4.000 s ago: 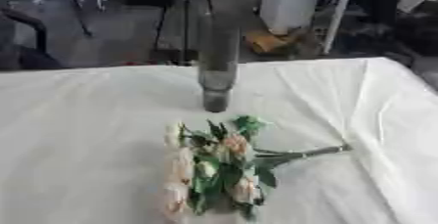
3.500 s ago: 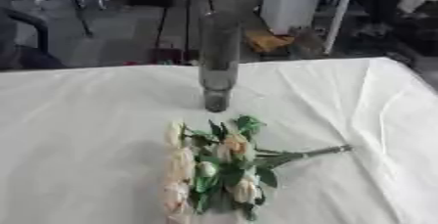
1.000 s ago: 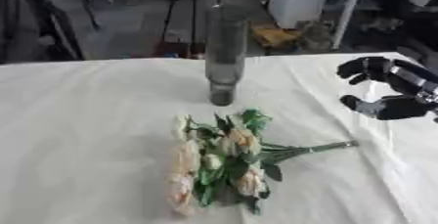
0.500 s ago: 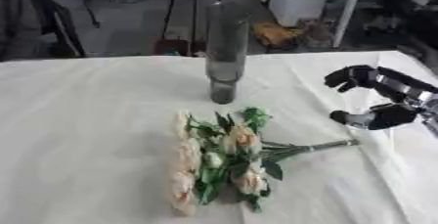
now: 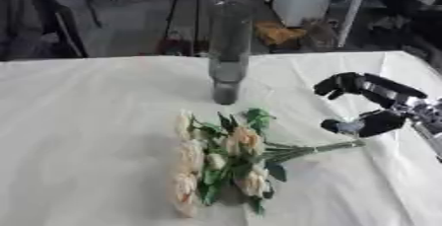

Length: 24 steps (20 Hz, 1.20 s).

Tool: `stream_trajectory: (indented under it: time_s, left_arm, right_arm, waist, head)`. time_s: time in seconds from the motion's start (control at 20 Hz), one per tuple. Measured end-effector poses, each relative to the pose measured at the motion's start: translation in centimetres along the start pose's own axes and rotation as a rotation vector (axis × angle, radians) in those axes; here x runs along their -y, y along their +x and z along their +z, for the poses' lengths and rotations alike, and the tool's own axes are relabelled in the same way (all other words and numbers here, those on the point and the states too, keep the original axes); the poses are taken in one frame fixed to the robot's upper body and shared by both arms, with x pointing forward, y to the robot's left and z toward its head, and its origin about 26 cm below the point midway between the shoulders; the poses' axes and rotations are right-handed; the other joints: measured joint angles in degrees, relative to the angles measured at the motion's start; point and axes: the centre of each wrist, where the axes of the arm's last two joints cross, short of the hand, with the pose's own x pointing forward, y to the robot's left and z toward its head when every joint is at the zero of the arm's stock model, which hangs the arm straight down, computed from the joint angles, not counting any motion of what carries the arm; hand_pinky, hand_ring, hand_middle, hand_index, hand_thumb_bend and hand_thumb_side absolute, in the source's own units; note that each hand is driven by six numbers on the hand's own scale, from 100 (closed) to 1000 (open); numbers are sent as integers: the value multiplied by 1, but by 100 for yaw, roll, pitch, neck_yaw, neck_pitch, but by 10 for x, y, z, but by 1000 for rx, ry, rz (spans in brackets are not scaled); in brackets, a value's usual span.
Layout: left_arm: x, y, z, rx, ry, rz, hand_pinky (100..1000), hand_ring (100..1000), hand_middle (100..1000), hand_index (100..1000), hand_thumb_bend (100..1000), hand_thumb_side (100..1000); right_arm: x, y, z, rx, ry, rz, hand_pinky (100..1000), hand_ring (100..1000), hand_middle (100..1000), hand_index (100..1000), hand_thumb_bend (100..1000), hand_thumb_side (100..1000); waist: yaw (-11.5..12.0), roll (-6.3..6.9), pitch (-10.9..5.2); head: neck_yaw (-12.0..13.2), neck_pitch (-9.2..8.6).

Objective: Arrange flowers into the vase.

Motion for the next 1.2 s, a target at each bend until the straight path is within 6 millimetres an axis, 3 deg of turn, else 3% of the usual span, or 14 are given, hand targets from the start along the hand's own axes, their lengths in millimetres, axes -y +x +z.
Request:
stream_trajectory:
  time_s: [1.2]
  left_arm:
    - [2,0,1,-2,-2,11,749,655,705,791,609,861]
  right_arm:
    - [-35,-7,-21,11,146,-46,773,812,752,854,430,324]
  waist:
    - [27,5,22]
  head:
    - [-8,1]
